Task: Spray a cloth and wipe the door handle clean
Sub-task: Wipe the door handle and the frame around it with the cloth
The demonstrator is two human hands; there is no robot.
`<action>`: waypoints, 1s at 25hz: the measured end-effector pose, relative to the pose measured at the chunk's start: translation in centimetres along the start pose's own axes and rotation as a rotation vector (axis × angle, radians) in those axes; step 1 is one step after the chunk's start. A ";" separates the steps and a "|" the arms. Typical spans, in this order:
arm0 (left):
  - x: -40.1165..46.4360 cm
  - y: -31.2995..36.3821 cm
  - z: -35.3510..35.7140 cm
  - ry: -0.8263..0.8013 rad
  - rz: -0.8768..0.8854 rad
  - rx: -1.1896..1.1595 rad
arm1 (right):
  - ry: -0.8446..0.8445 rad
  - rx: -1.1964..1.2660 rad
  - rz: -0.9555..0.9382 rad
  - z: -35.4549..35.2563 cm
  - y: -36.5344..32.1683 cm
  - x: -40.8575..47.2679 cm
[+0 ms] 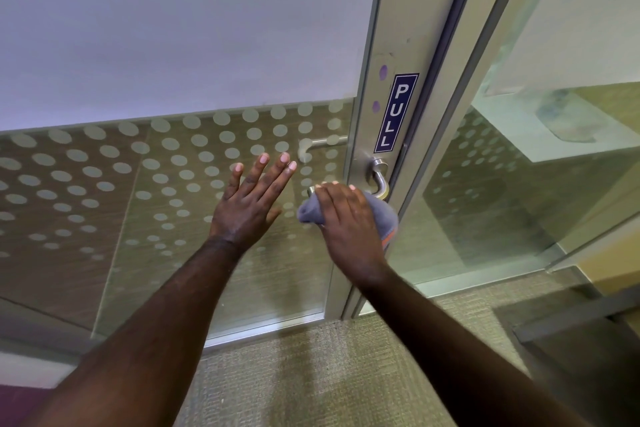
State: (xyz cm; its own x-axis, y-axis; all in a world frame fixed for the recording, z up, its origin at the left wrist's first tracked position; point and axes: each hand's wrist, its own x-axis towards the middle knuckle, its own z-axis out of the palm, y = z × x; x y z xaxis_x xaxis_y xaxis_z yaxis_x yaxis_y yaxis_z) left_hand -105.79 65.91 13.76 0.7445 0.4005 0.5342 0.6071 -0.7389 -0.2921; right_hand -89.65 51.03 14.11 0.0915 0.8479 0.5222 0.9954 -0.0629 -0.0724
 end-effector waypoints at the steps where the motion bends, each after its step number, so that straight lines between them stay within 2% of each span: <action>1: 0.0 0.0 0.0 -0.002 -0.001 -0.001 | 0.000 0.009 -0.067 -0.3 1.6 -0.3; 7: 0.1 0.2 -0.3 0.025 0.004 0.009 | -0.052 -0.032 -0.221 -2.9 9.2 0.0; 12: -0.1 0.2 -0.3 0.018 0.006 0.011 | -0.117 -0.050 -0.318 -3.8 11.8 0.5; 16: -0.1 0.4 -0.4 0.016 0.008 0.021 | -0.091 0.000 -0.202 -3.3 10.5 -0.3; 25: 0.0 0.5 -0.5 0.019 -0.004 -0.022 | -0.078 0.050 0.171 -2.5 2.2 -0.9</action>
State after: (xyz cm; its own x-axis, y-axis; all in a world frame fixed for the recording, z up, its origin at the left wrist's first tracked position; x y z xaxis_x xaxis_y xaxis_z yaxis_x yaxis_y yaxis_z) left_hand -105.59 65.26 14.04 0.7364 0.3934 0.5505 0.6038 -0.7492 -0.2724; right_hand -87.43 48.86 15.59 0.2548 0.8654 0.4315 0.9627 -0.1852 -0.1972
